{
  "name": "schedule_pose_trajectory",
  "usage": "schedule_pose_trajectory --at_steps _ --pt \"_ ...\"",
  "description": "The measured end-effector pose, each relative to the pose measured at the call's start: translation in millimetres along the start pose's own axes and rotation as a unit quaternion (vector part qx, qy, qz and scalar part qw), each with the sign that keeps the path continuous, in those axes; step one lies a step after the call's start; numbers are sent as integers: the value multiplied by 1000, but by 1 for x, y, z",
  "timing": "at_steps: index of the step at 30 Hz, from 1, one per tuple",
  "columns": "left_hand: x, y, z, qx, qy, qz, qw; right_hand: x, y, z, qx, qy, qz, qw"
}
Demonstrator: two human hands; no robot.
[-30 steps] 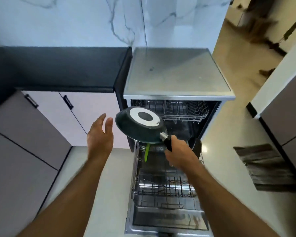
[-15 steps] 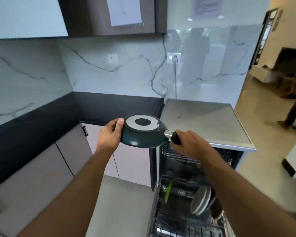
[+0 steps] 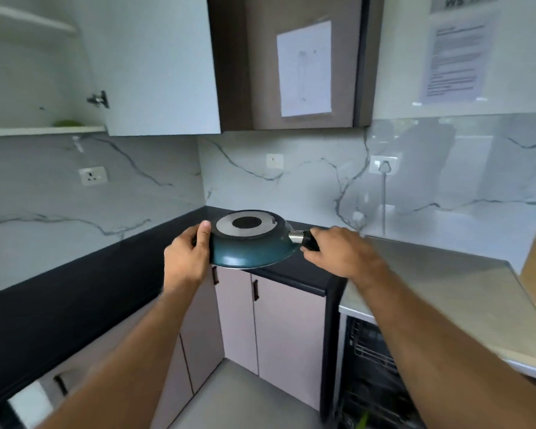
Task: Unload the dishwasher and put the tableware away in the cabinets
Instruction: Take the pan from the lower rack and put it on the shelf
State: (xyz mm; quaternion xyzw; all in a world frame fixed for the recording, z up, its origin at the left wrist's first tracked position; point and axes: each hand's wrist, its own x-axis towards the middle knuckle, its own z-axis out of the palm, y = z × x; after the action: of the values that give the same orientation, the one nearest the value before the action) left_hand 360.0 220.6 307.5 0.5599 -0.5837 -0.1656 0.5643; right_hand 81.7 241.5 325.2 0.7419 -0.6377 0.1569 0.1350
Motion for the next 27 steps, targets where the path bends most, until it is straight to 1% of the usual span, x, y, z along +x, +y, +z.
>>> schedule_pose_trajectory --at_steps 4,9,15,17,19,27 --pt "48 -17 -44 19 45 16 999 54 -48 8 40 11 -16 999" --pt "125 -54 -109 29 87 30 995 135 -121 18 79 33 -7 996" --pt "210 -95 -192 40 118 35 992 221 -222 23 77 82 -25 993" --pt "236 -106 -219 37 132 38 990 248 -253 23 65 111 -30 991" --pt "258 -114 -240 50 141 43 988 271 -278 22 58 135 -26 989" --pt "336 -141 -293 101 188 57 975 366 -351 25 88 152 -61 983"
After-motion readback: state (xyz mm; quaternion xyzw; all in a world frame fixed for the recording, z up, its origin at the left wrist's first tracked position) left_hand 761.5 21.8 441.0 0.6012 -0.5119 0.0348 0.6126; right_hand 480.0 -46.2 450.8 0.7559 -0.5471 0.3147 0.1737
